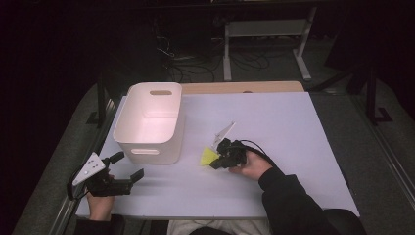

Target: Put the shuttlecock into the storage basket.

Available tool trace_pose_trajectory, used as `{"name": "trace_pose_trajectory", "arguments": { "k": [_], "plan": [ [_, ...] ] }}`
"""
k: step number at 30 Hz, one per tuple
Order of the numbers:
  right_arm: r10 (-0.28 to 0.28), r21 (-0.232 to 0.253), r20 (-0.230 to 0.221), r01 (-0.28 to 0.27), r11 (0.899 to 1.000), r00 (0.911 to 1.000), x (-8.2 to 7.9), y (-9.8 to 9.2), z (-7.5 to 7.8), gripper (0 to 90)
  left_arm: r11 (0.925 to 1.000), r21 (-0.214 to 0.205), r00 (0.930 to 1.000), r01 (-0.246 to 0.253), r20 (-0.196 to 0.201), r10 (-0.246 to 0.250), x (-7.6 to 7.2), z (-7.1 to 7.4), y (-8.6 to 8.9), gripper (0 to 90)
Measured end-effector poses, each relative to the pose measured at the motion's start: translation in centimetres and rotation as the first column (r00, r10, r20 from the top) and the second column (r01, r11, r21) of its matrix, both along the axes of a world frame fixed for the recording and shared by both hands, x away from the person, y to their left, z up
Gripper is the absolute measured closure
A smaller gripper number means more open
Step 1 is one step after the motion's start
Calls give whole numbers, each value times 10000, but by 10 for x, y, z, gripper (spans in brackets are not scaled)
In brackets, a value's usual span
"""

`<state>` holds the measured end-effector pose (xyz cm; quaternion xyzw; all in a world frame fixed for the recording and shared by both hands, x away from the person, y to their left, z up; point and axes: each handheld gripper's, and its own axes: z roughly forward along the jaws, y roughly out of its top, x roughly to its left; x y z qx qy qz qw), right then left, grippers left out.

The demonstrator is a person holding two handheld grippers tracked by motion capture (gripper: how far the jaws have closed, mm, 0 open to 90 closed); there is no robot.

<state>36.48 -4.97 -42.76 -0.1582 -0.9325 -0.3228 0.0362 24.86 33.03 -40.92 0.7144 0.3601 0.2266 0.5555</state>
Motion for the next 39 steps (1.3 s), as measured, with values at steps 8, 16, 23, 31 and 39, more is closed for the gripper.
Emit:
{"name": "trace_pose_trajectory", "arguments": {
  "k": [8,16,23,31,39],
  "plan": [
    [-303,1,-58,303,9995,9995,7,0,-2,885,10000,4,10000,-8,-3,8,0,0,0,0],
    [-535,40,-34,536,9986,9986,15,1,1,885,10000,2,10000,-2,3,2,0,0,0,0],
    [-761,-21,-52,761,9971,9971,20,1,0,885,10000,2,10000,-1,3,1,0,0,0,0],
    [-887,86,-16,887,9960,9961,22,-3,1,885,10000,-20,10000,-11,10,11,0,0,0,0],
    [-905,218,15,905,9957,9959,20,-7,7,885,10000,-15,10000,-6,6,6,0,0,0,0]
  ]
}}
